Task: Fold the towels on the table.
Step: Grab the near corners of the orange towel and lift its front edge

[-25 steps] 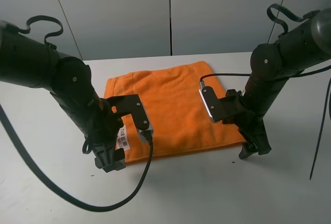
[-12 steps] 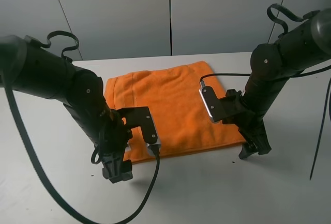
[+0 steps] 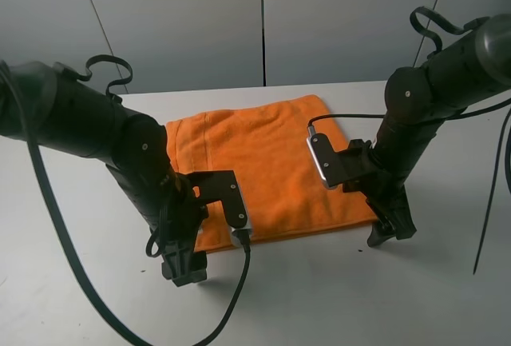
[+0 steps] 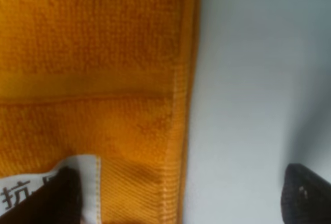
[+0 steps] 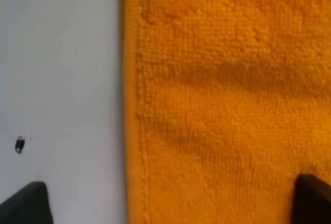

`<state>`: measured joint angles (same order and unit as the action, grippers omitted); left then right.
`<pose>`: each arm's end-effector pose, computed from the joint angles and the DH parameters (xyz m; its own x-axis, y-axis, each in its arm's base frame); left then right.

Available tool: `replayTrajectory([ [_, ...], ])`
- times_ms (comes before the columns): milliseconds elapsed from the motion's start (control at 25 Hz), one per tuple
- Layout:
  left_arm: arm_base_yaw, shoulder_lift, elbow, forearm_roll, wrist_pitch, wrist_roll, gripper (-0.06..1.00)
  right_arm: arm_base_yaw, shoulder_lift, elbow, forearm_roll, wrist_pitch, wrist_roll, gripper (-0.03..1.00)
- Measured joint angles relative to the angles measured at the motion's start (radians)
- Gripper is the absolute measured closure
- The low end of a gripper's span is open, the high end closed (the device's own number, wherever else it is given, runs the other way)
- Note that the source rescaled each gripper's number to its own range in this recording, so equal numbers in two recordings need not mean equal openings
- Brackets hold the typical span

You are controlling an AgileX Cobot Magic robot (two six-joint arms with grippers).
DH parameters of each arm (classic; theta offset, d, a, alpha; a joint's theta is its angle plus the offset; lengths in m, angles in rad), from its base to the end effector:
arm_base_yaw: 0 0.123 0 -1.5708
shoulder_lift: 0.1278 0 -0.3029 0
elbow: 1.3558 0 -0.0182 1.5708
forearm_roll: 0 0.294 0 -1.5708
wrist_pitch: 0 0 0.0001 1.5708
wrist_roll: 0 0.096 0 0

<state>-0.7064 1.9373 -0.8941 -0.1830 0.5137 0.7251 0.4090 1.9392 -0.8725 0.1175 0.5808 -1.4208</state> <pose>0.2518 -0.2262 0.0649 -0.2884 0.9474 -0.1389 0.9572 0.2888 -0.0172 0.2952 0.1347 0.0596 0.1599 -0.9849 -0.0657 -0.9870 -0.1605 0.0026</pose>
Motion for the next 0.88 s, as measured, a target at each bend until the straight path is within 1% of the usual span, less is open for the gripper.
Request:
replayTrajectory([
  [120, 0.0, 0.0, 0.0, 0.013, -0.002, -0.006, -0.06, 0.0, 0.001, -0.002, 0.002, 0.0, 0.0, -0.03],
  [280, -0.002, 0.002, 0.0, 0.038, -0.031, -0.052, -0.06, 0.0, 0.001, -0.002, 0.002, 0.0, 0.0, -0.03],
  [520, -0.002, 0.006, 0.0, 0.063, -0.053, -0.09, -0.06, 0.0, 0.001, -0.002, 0.006, 0.0, 0.0, -0.03],
  [680, -0.002, 0.007, 0.0, 0.075, -0.059, -0.094, -0.05, 0.0, 0.001, -0.002, 0.008, 0.0, 0.0, -0.03],
  [720, -0.002, 0.007, 0.0, 0.077, -0.06, -0.094, -0.04, 0.0, 0.001, -0.002, 0.008, 0.0, 0.0, -0.03],
  [760, -0.002, 0.009, 0.0, 0.079, -0.063, -0.094, -0.01, 0.0, 0.001, -0.002, 0.008, 0.0, 0.0, -0.03],
  [800, -0.002, 0.008, 0.0, 0.085, -0.07, -0.096, 0.06, 0.0, 0.001, -0.002, 0.008, 0.0, 0.0, -0.01],
  [840, -0.002, 0.008, 0.0, 0.092, -0.073, -0.101, 0.17, 0.0, 0.001, -0.002, 0.011, -0.002, 0.0, 0.04],
  [880, -0.002, 0.008, -0.001, 0.104, -0.077, -0.11, 0.3, 0.0, 0.001, -0.002, 0.021, -0.007, 0.0, 0.14],
])
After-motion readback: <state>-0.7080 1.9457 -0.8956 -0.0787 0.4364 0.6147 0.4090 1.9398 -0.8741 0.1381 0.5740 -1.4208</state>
